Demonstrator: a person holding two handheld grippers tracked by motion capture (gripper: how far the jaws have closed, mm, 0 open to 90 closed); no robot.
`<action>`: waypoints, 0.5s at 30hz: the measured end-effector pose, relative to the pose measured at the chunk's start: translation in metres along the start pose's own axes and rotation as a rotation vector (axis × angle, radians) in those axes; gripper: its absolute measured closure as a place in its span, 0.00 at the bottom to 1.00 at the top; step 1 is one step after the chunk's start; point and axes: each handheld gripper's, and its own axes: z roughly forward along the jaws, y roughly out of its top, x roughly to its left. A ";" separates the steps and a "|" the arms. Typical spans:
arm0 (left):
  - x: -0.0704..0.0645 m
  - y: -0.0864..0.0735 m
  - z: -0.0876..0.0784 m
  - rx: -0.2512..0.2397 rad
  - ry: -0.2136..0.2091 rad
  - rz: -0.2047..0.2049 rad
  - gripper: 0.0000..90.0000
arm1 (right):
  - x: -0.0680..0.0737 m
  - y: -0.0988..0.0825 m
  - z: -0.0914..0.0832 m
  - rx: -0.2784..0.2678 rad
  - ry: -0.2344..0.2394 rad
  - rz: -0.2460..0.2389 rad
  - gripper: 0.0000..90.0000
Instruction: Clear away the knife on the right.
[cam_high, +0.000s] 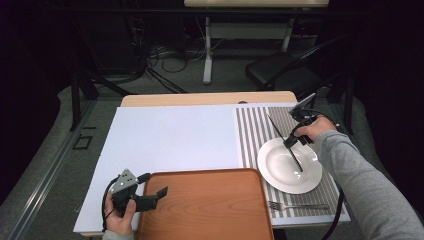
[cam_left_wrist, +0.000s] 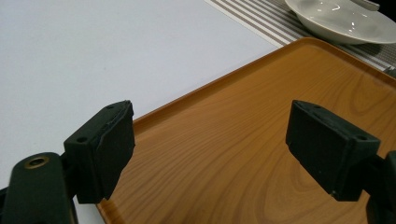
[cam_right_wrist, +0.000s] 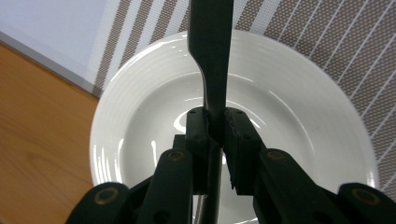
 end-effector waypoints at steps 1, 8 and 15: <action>0.000 0.000 0.000 0.001 -0.001 -0.001 0.18 | -0.001 -0.002 0.000 -0.016 0.017 0.002 0.89; 0.000 0.000 -0.001 -0.002 0.003 -0.001 0.18 | -0.001 -0.014 -0.002 -0.057 0.055 0.008 0.89; 0.000 0.000 -0.001 -0.005 0.004 -0.004 0.18 | 0.007 -0.026 -0.002 -0.079 0.077 -0.014 0.89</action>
